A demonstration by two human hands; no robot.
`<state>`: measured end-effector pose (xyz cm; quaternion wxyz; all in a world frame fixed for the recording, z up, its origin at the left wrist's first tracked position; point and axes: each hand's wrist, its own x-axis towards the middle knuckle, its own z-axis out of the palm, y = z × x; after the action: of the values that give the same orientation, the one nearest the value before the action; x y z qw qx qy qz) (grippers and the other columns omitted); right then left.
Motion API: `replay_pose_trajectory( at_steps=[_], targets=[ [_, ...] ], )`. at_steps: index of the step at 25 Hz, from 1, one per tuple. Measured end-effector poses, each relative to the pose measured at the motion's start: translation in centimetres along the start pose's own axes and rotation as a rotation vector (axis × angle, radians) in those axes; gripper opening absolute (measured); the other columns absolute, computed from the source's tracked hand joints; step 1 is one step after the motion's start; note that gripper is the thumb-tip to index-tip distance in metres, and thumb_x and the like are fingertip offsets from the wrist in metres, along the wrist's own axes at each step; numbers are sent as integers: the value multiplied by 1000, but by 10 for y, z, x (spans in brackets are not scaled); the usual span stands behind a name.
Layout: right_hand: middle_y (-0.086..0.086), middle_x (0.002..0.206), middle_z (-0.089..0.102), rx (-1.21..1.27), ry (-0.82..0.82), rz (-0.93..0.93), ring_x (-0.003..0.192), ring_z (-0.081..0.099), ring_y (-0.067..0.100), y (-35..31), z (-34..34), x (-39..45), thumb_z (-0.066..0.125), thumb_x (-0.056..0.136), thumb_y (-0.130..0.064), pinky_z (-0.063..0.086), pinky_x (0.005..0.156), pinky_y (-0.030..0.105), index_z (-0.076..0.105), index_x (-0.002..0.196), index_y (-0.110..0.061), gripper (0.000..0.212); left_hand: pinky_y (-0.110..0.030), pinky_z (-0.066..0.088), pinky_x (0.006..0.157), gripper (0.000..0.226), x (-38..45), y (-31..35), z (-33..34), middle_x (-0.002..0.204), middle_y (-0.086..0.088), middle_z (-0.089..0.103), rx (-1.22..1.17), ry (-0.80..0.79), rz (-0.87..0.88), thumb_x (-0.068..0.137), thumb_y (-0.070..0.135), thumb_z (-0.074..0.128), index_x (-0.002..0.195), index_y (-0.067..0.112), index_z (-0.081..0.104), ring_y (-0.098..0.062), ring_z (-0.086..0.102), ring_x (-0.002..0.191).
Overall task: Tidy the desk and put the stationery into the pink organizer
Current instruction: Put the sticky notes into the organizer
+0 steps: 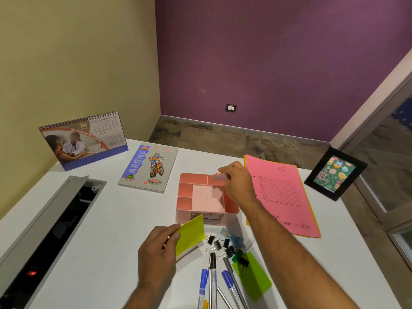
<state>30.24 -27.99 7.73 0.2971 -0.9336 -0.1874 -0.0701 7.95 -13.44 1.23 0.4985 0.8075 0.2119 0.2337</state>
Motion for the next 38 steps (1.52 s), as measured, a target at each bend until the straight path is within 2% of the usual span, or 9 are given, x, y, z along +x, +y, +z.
replay_pose_trajectory(
  at_steps=[2,10,15,18,22,26,29,34,38],
  targets=[
    [8,104,70,-97,-59,5,96,63,25,6,9,9,62,81,1,52,80,32,75,108,-12,32,-10,43,64,25,12,6,3,86,12,68,-36,14,39,83,-2,73,96,18,79,-5,63,78],
    [4,113,73,-214,-223,101,103,66,26,30,32,13,57,81,3,54,89,35,71,114,-19,42,-25,56,58,28,34,18,20,83,12,71,-247,16,-96,84,-1,72,91,25,79,-9,66,75],
    [1,95,75,523,32,267,86,69,11,18,15,-6,62,89,-6,54,81,31,76,99,-13,18,-14,51,60,29,43,29,29,89,3,72,-381,59,-208,84,-1,72,89,28,76,-14,67,76],
    [8,85,74,949,-245,243,74,66,16,14,-8,-24,64,90,-27,53,64,28,77,92,-12,19,-28,60,59,20,48,38,37,85,-1,71,-416,43,-262,85,2,72,93,20,76,-24,69,73],
    [13,90,70,764,-405,103,82,63,22,17,-24,-39,76,81,-7,53,74,39,73,91,-14,13,-19,54,47,15,49,50,52,76,2,68,-446,51,-270,83,3,74,90,17,72,-9,66,57],
    [10,83,69,658,-321,88,77,60,21,24,-38,-34,71,80,9,50,73,39,71,86,-14,23,-25,58,53,19,44,52,69,85,-5,71,-469,-14,-284,82,10,78,93,20,66,-18,71,64],
    [10,82,71,655,-130,103,74,63,22,30,-51,-25,69,79,11,54,70,40,71,84,-13,25,-19,55,51,28,29,46,83,86,1,69,-399,-127,-278,78,20,82,94,30,61,-6,68,68],
    [3,85,74,459,116,68,78,69,22,31,-52,-2,66,83,2,57,70,34,76,97,-11,22,-28,48,86,29,-5,32,112,107,18,61,210,-644,140,82,46,69,106,35,57,-6,56,100],
    [6,92,75,119,161,-73,83,67,25,31,-40,10,65,83,-1,56,75,37,76,103,-10,25,-42,32,100,45,-22,29,144,131,0,51,562,-934,617,86,40,62,125,21,48,-25,39,124]
  ],
)
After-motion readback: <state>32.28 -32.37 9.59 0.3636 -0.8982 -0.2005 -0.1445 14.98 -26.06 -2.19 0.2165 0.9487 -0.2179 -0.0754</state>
